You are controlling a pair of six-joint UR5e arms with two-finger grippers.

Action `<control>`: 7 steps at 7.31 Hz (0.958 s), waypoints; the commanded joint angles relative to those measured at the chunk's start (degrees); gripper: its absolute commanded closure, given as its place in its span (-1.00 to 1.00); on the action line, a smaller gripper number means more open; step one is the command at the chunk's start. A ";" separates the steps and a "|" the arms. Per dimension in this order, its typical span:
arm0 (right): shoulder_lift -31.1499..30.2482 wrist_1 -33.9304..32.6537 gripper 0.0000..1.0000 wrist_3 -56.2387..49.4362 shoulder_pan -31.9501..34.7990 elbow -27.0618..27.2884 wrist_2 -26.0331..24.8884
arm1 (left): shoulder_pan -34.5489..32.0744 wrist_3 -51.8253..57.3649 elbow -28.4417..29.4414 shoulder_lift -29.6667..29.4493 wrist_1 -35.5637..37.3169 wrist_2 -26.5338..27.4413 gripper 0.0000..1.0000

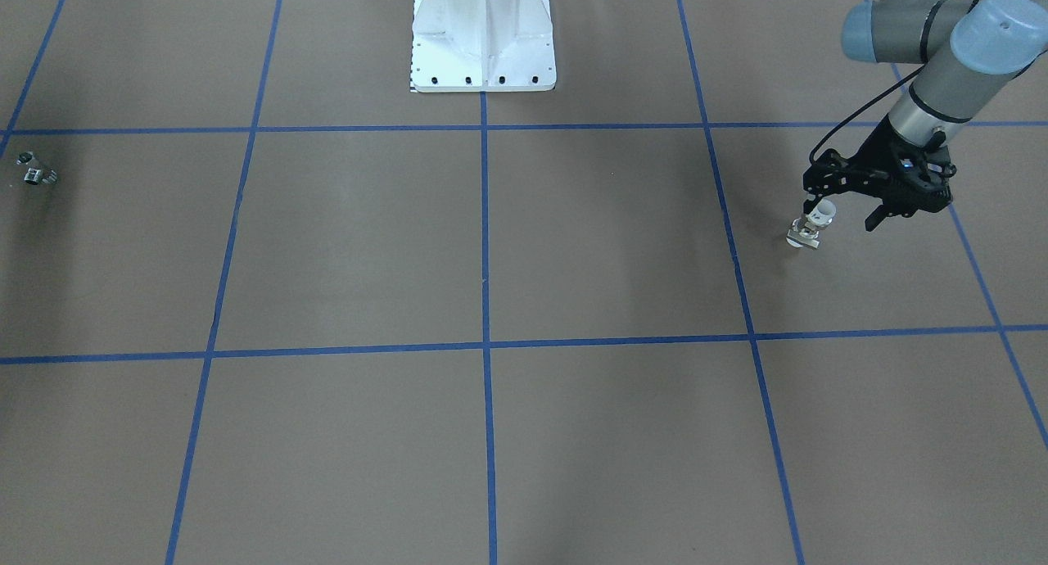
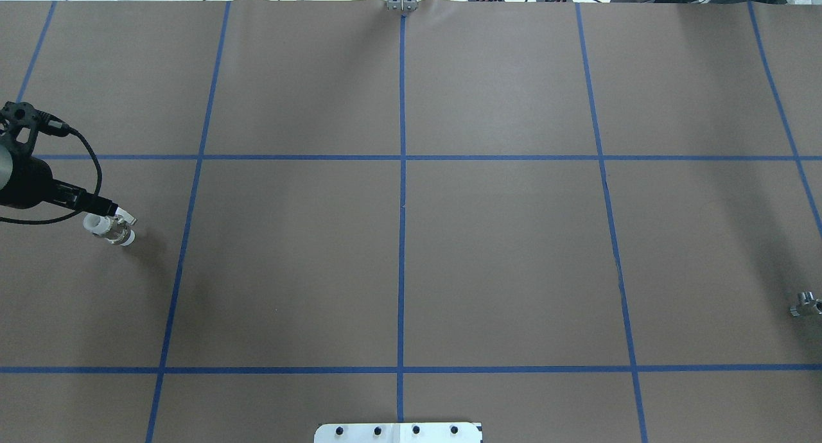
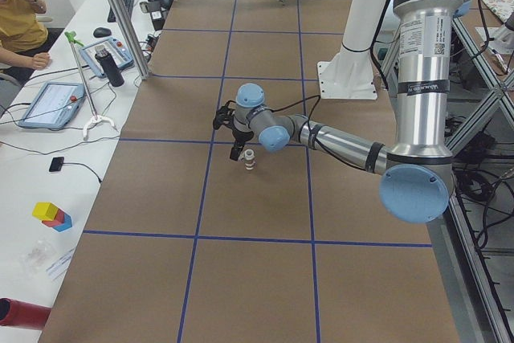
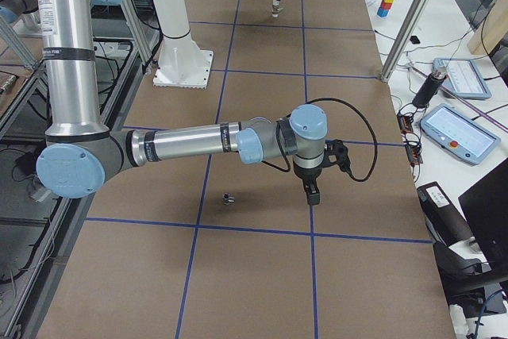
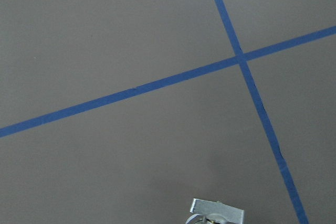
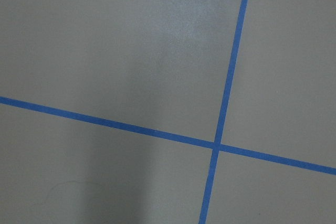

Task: Assemble PPR valve and pipe with both arms
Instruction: 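Lower the left gripper onto the chrome T-handle valve and close it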

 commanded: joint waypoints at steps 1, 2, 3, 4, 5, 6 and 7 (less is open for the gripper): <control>0.00 0.00 -1.00 0.00 -0.06 0.04 0.00 | 3.03 -0.06 0.22 0.35 0.07 1.46 -1.00; 0.00 0.00 -1.00 0.00 -0.06 -0.05 0.00 | 3.82 -0.06 0.74 0.35 0.16 1.73 -1.00; 0.00 0.00 -1.00 0.00 -0.06 -0.05 0.00 | 4.01 0.03 0.75 0.52 0.16 1.74 -1.00; 0.00 0.00 -1.00 0.00 -0.06 -0.05 0.00 | 4.09 0.20 0.92 0.70 0.16 1.82 -0.99; 0.00 0.00 -1.00 0.00 -0.15 0.04 0.00 | 4.10 0.20 0.92 0.79 0.16 1.83 -0.94; 0.00 0.00 -1.00 0.00 -0.15 -0.05 0.00 | 4.10 0.29 1.01 0.79 0.07 1.83 -0.85; 0.00 0.00 -1.00 0.00 -0.23 -0.05 0.00 | 4.10 0.38 1.01 0.79 0.07 1.83 -0.82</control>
